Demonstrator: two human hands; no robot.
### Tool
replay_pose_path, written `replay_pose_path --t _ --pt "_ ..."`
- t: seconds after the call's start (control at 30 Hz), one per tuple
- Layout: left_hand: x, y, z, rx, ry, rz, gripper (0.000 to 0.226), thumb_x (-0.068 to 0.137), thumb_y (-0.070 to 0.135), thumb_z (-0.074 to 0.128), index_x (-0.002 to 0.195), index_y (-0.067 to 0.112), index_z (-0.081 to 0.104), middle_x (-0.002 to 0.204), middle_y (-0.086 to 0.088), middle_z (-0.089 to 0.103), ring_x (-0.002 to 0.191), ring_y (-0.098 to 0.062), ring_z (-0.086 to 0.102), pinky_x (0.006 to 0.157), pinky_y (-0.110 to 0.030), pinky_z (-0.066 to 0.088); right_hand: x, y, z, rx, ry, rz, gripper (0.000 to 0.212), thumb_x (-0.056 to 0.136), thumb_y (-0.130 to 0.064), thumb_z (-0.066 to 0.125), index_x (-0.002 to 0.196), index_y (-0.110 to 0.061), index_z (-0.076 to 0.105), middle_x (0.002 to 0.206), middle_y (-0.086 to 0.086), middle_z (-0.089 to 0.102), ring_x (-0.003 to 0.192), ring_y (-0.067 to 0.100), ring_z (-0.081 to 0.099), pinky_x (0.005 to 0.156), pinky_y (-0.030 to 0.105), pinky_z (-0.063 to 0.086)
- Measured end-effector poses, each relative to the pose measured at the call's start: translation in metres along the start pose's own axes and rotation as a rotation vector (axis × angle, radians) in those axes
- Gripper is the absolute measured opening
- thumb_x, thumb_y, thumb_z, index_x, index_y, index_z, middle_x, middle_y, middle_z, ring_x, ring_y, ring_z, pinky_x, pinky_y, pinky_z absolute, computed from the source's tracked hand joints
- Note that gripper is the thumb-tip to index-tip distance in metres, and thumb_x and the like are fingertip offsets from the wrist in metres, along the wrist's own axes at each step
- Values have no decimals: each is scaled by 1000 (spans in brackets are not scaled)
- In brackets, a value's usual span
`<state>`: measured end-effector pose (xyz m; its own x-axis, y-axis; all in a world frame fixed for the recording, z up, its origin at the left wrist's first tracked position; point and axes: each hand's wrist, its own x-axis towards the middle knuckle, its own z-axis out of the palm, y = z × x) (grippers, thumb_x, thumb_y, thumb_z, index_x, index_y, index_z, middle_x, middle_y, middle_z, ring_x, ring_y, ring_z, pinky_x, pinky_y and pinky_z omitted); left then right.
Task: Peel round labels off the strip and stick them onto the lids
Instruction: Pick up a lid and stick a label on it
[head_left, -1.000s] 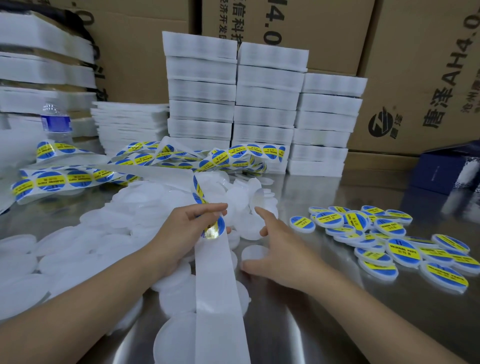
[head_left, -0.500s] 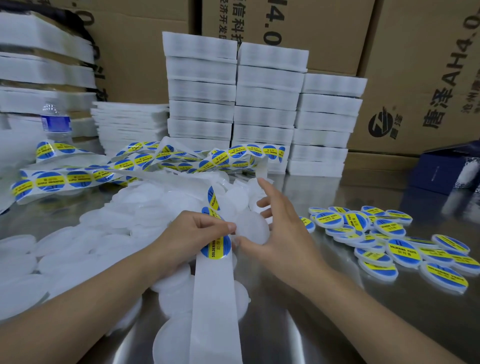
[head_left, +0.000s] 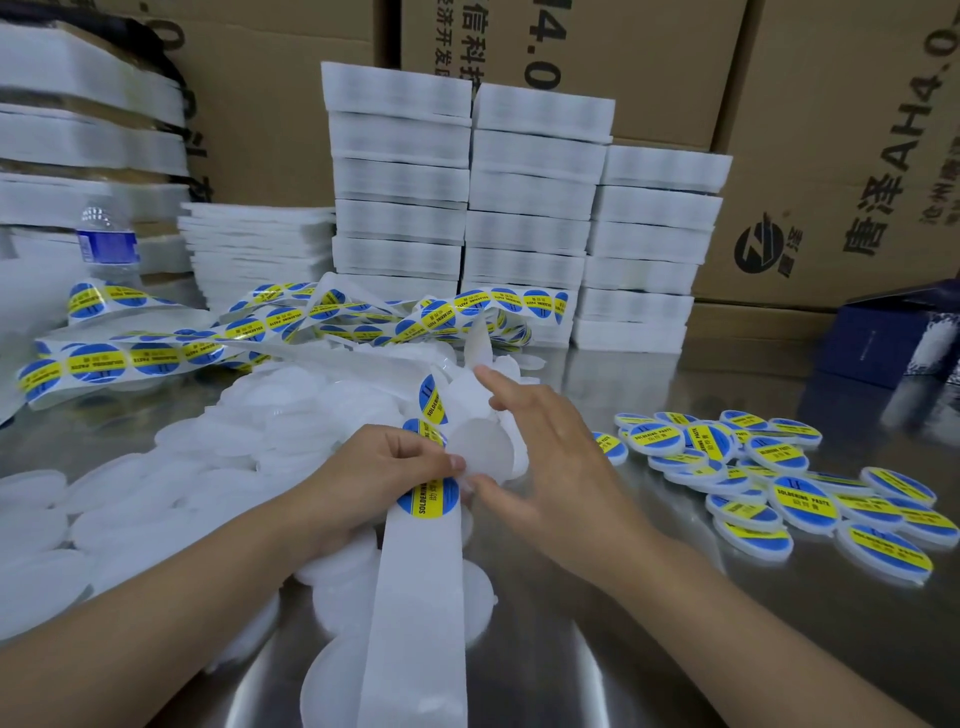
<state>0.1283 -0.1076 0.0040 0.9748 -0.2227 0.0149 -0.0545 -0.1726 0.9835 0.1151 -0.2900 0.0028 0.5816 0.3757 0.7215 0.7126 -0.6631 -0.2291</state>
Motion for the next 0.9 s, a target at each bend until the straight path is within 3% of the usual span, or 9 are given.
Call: replay_pose_path --t 0.1,0.17,0.2,0.27,0.33,0.47,0.9 --pt "1 -1 -1 -42 35 -20 17 84 17 69 72 6 76 83 -18 74 61 -16 67 60 -22 55 5 -7 -4 267 105 210 48 77 -34 62 121 -47 46 103 -15 56 99 -1 50 86 14 38" --pt "1 -1 -1 -53 39 -37 18 84 17 69 72 7 77 80 -17 74 59 -17 67 58 -23 55 12 -10 -8 499 226 394 13 79 -37 59 89 -38 67 87 -15 64 80 -3 55 74 15 42" --pt "1 0 -1 -60 34 -44 18 84 18 68 71 9 77 78 -15 74 59 -16 68 57 -22 56 15 -9 -9 606 262 485 14 82 -37 59 77 -32 71 77 -15 65 70 -3 55 68 15 43" --pt "1 1 -1 -72 22 -48 20 84 18 68 68 13 78 76 -11 75 59 -15 69 54 -21 54 19 -5 -13 755 277 680 39 91 -37 54 59 -24 71 59 -11 59 56 2 50 60 19 43" --pt "1 1 -1 -73 17 -47 20 84 18 67 68 13 78 77 -11 75 61 -15 70 55 -20 53 21 -3 -16 808 258 822 53 94 -38 47 49 -20 69 52 -6 52 51 8 46 57 24 42" --pt "1 0 -1 -73 10 -49 17 83 19 68 72 11 78 82 -14 75 64 -16 70 58 -22 55 20 -2 -12 788 220 912 55 97 -36 41 52 -15 67 55 -1 47 50 12 41 54 24 38" --pt "-1 2 1 -121 5 -25 14 79 17 70 71 9 77 76 -10 74 60 -12 68 57 -19 54 19 -7 -9 773 170 939 52 99 -32 37 62 -14 69 58 1 45 47 11 37 46 21 34"
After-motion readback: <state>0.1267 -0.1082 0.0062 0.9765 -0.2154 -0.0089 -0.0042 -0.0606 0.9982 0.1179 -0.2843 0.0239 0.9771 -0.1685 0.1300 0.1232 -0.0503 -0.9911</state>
